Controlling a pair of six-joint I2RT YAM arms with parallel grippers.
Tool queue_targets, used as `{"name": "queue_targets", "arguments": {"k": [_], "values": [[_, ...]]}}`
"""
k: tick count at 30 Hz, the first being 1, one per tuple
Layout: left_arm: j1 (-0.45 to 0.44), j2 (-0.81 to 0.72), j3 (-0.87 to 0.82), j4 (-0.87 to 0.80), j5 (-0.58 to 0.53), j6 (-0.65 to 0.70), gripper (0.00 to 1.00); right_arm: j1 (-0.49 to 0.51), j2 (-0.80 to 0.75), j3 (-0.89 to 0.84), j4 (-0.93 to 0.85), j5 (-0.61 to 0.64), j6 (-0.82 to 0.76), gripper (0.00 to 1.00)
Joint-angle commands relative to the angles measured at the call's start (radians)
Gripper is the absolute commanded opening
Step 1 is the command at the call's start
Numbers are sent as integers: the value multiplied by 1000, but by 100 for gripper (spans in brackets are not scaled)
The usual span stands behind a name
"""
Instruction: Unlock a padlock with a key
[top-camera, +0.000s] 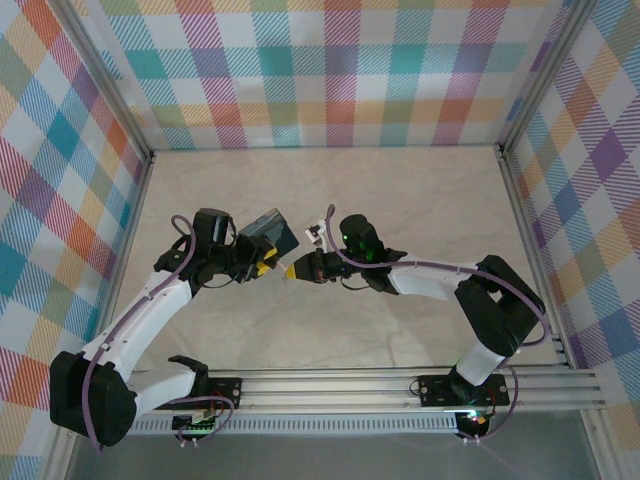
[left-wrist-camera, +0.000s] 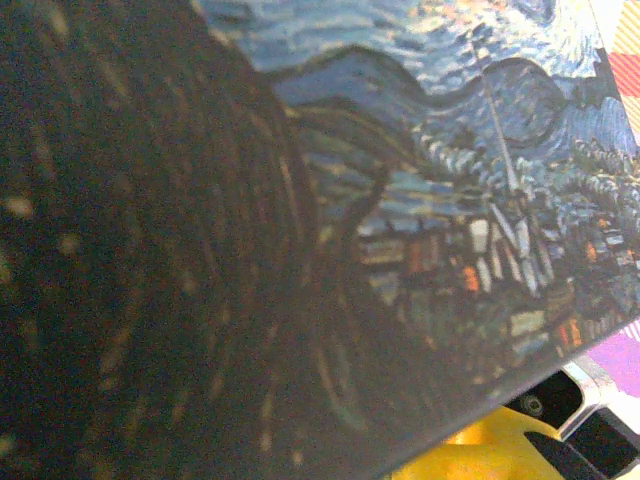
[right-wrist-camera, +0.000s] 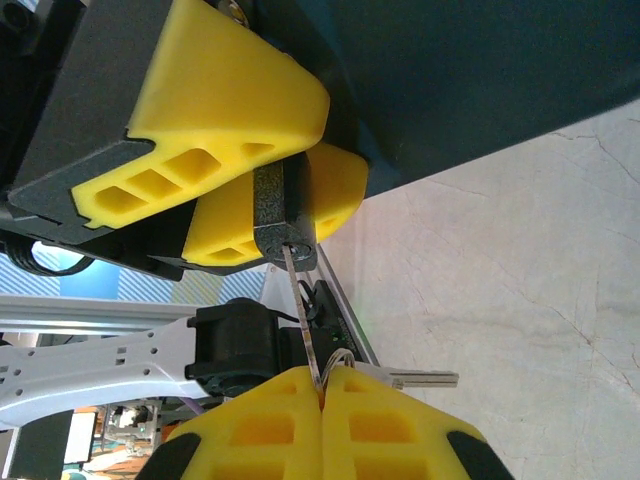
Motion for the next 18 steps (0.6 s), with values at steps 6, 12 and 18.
{"name": "queue_targets", "arguments": {"k": [6, 12, 18], "values": [[5, -39, 3, 45, 41, 23, 0, -4, 33, 63, 63, -14, 22, 0], [-13, -33, 23, 3, 23, 79, 0, -3, 43, 99, 69, -25, 35, 0], [-38, -9, 37, 5, 23, 119, 0, 12, 75, 161, 49, -30, 42, 0]]}}
